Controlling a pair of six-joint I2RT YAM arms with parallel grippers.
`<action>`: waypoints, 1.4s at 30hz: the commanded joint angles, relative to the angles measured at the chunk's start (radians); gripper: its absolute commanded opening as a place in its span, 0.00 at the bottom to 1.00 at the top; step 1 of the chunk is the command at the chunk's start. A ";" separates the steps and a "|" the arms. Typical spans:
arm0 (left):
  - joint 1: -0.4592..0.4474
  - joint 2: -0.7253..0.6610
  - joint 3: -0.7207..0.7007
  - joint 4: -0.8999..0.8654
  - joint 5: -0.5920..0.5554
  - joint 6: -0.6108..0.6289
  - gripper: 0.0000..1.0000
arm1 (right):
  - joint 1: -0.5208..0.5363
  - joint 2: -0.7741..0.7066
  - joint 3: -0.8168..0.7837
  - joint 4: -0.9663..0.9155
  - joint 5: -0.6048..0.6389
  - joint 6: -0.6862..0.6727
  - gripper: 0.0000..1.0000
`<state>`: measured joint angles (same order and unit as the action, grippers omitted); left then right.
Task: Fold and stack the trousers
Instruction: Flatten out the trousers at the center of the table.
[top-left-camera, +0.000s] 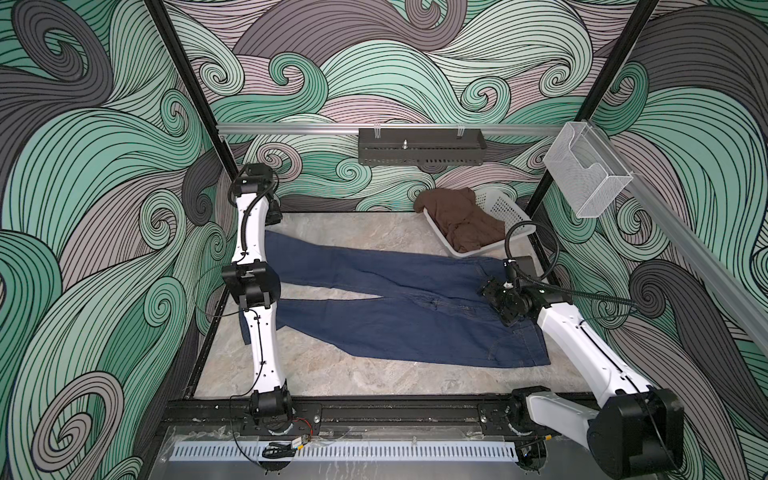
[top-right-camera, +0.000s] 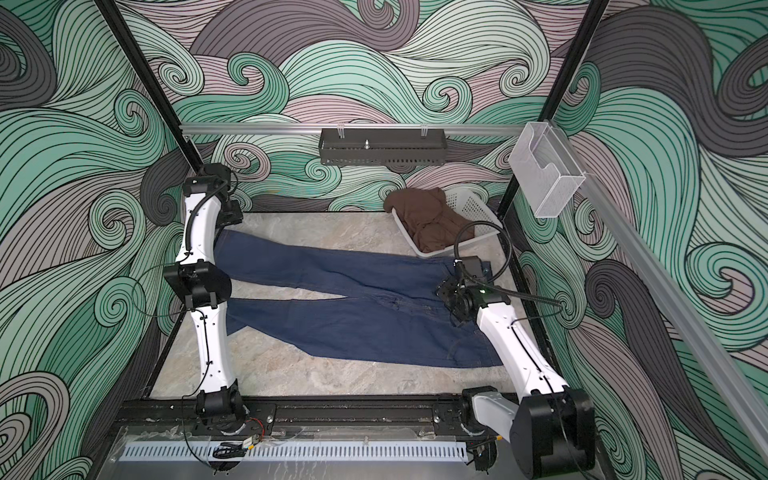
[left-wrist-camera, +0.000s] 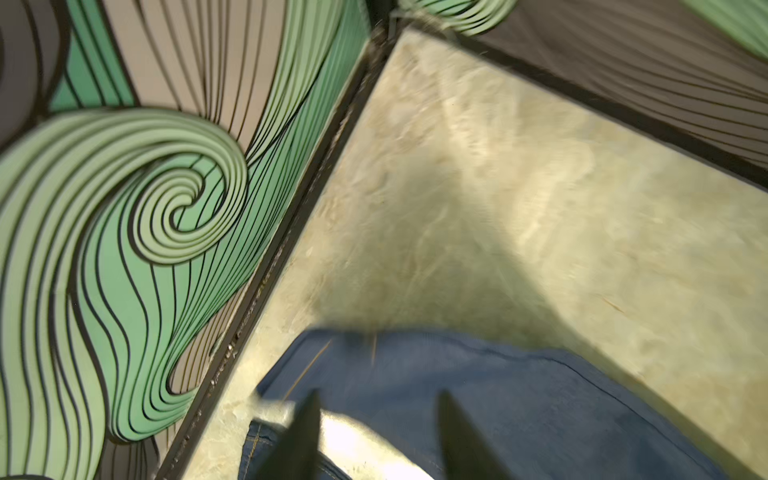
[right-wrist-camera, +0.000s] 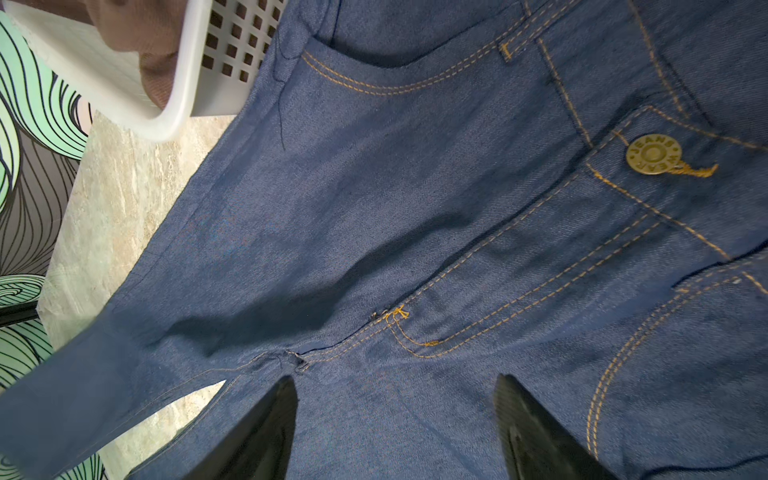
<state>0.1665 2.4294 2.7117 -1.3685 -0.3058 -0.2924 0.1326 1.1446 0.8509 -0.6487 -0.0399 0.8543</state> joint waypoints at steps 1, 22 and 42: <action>0.004 -0.047 -0.055 -0.046 0.056 -0.039 0.61 | -0.022 -0.050 0.031 -0.063 0.025 -0.029 0.76; 0.267 -0.972 -1.598 0.334 0.379 -0.471 0.81 | -0.059 -0.288 -0.084 -0.172 0.006 0.001 0.77; 0.510 -0.976 -1.861 0.485 0.245 -0.548 0.72 | -0.060 -0.264 -0.136 -0.136 -0.037 -0.011 0.77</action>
<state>0.6640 1.4651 0.8536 -0.9176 0.0097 -0.8314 0.0742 0.8700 0.7319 -0.7986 -0.0647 0.8482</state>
